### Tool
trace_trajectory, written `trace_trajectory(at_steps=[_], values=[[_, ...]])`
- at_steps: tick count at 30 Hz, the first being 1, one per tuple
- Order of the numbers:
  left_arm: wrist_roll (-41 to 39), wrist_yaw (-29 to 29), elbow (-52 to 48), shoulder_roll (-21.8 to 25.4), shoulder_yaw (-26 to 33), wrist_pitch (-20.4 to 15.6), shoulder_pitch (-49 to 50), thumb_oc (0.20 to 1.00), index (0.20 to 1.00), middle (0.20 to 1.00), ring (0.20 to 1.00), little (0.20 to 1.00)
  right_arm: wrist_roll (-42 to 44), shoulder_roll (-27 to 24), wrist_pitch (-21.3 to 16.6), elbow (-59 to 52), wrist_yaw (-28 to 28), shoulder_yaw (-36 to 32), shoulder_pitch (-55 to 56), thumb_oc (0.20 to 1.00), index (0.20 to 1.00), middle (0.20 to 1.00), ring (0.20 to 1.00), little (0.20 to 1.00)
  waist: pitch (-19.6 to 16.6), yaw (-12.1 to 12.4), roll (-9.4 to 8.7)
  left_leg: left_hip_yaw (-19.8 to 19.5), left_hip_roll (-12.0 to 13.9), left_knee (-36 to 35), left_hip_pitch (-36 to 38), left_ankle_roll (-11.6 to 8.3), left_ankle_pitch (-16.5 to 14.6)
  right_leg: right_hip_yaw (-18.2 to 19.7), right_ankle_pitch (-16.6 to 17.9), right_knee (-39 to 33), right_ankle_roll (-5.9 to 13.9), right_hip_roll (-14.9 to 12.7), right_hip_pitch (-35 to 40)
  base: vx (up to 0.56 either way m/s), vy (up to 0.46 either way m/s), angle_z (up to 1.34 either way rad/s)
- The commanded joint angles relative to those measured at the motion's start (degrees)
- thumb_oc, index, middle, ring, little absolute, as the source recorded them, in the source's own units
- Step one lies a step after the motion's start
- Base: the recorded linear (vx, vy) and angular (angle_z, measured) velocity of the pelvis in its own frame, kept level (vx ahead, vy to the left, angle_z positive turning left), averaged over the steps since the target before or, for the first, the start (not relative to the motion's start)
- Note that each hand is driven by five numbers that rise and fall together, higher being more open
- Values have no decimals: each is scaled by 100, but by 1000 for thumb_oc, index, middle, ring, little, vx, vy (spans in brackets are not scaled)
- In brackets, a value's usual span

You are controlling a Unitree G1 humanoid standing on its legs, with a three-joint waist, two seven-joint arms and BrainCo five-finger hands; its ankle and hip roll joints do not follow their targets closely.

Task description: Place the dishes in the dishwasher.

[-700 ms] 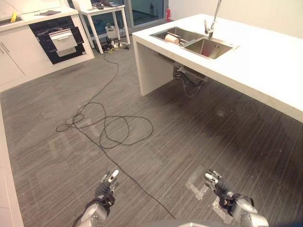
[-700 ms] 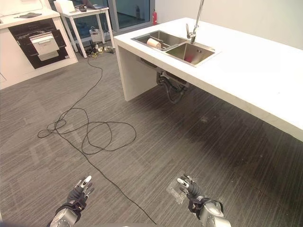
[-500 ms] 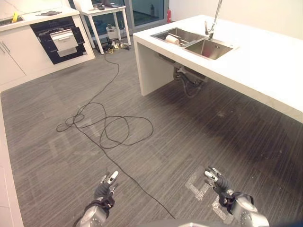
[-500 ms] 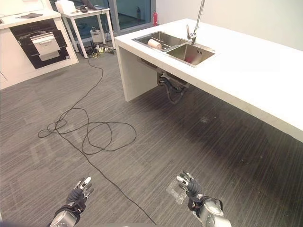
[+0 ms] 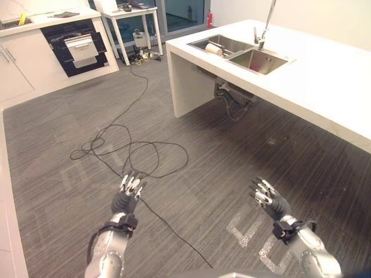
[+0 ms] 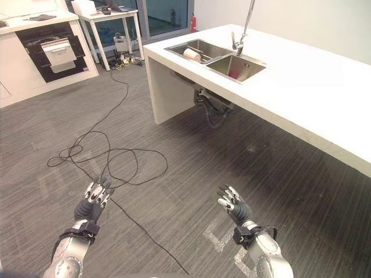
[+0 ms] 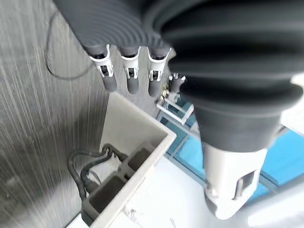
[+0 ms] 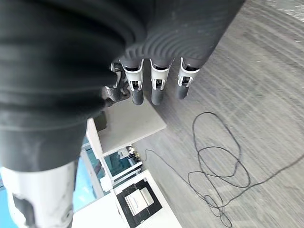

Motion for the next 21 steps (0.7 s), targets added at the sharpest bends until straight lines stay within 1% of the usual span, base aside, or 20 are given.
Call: trace_trajectory(at_steps=[1,2,3,4,5,6,7,8,9,10,12,13,14,15,16,17,18,19,20,21], values=[[-74,-151,-74,82,112,-413,-367,1000,1000,1000,1000,1000,122,-308,-570,-425,191,-233,-218,1000,1000,1000,1000,1000,319,-82,73,372,779,1190,-498,-458,664,-124,61,29,98,-216,277,187,114,56],[-47,-129,-124,81,93,-469,-369,1000,1000,1000,1000,1000,141,-346,-570,-490,129,-245,-275,1000,1000,1000,1000,1000,388,-73,94,568,977,584,-451,-478,748,-99,4,24,169,-211,385,272,192,36],[-66,-101,-202,85,90,-451,-347,1000,1000,1000,1000,1000,178,-383,-546,-538,119,-272,-292,1000,1000,1000,1000,1000,390,-61,132,674,1079,75,-343,-485,817,-107,-39,-11,228,-196,471,338,260,6],[-71,-40,-334,83,81,-420,-304,1000,1000,1000,1000,1000,201,-414,-531,-616,134,-298,-284,1000,1000,1000,1000,1000,363,-45,209,744,1178,-701,-245,-503,947,-98,-102,-54,296,-161,558,453,346,-7],[-97,-30,-520,115,72,-418,-192,1000,1000,1000,1000,1000,203,-448,-542,-773,216,-372,-192,1000,1000,1000,1000,1000,329,17,318,653,1329,-1759,-174,-577,1369,-30,-221,-74,371,-113,701,452,353,1],[-109,-89,-579,116,71,-427,-131,1000,1000,1000,1000,1000,190,-463,-573,-839,263,-417,-133,1000,1000,1000,1000,1000,323,38,341,574,1375,-1909,-200,-614,1506,14,-270,-74,383,-99,780,488,406,0],[-57,-257,-626,82,60,-521,-33,1000,1000,1000,1000,1000,214,-512,-663,-915,312,-476,-82,1000,1000,1000,1000,1000,300,92,355,432,1405,-1932,-312,-658,1632,106,-377,-74,394,-89,941,329,306,-16],[-67,-299,-618,98,63,-562,-48,1000,1000,1000,1000,1000,294,-598,-650,-945,287,-480,-134,1000,1000,1000,1000,1000,262,108,328,479,1344,-1934,-282,-600,1436,114,-414,-74,443,-155,978,357,404,-45],[-49,-302,-655,121,42,-615,-123,1000,1000,1000,1000,1000,314,-629,-671,-1027,233,-459,-201,1000,1000,1000,1000,1000,179,136,291,568,1316,-1949,-290,-564,1233,49,-432,-74,534,-298,1062,318,426,-56],[-39,-317,-625,207,18,-630,-287,1000,1000,1000,1000,1000,383,-662,-692,-1088,197,-509,-226,1000,1000,1000,1000,1000,106,96,253,798,1261,-1947,-196,-459,1104,-81,-440,3,671,-471,1125,358,488,-51],[-48,-345,-648,322,0,-553,-501,1000,1000,1000,1000,1000,465,-672,-730,-1258,106,-623,-166,1000,1000,1000,1000,1000,20,104,184,820,1079,-1924,-120,-312,957,-223,-427,296,872,-737,1132,300,391,-29],[-10,-371,-700,372,10,-462,-588,1000,1000,1000,1000,1000,475,-609,-738,-1337,44,-694,-134,1000,1000,1000,1000,1000,-35,122,105,810,891,-1933,-66,-176,876,-289,-110,677,1046,-973,1036,270,339,3],[28,-400,-728,395,3,-409,-640,1000,1000,1000,1000,1000,484,-564,-760,-1390,15,-740,-113,1000,1000,1000,1000,1000,-65,116,70,754,781,-1949,10,-98,820,-278,174,1012,1101,-1107,893,292,370,13],[68,-423,-775,406,-2,-344,-682,1000,1000,1000,1000,1000,444,-507,-766,-1461,2,-786,-79,1000,1000,1000,1000,1000,-94,105,62,686,682,-1950,79,-17,759,-209,443,1529,1125,-1247,694,351,415,27],[135,-466,-815,387,-12,-238,-740,1000,1000,1000,1000,1000,341,-410,-774,-1553,-32,-816,-35,1000,1000,1000,1000,1000,-127,73,115,584,578,-1950,213,85,668,-78,723,2279,1090,-1340,415,405,458,40],[201,-488,-851,398,-29,-168,-758,1000,1000,1000,1000,1000,293,-342,-776,-1654,-43,-813,20,1000,1000,1000,1000,1000,-151,42,190,503,494,-1950,339,183,562,13,883,2935,1052,-1363,167,380,415,59],[223,-462,-891,403,-47,-162,-752,1000,1000,1000,1000,1000,268,-311,-767,-1721,-37,-789,52,1000,1000,1000,1000,1000,-154,25,245,460,459,-1950,429,228,496,24,960,3309,1021,-1403,-29,440,453,65],[276,-374,-1046,391,-5,-131,-700,1000,1000,1000,1000,1000,154,-254,-751,-1812,79,-677,69,1000,1000,1000,1000,1000,-109,-44,385,450,427,-1950,714,289,294,-84,972,3882,934,-1531,-736,340,322,42],[256,-346,-1087,420,3,-120,-702,1000,1000,1000,1000,1000,166,-286,-775,-1801,81,-656,60,1000,1000,1000,1000,1000,-99,-51,389,465,424,-1950,734,287,279,-172,833,3757,892,-1471,-885,322,232,15],[238,-344,-1124,456,13,-97,-704,1000,1000,1000,1000,1000,211,-341,-766,-1814,59,-669,46,1000,1000,1000,1000,1000,-97,-74,380,475,430,-1950,747,270,273,-288,669,3529,853,-1324,-908,246,-4,-19]])
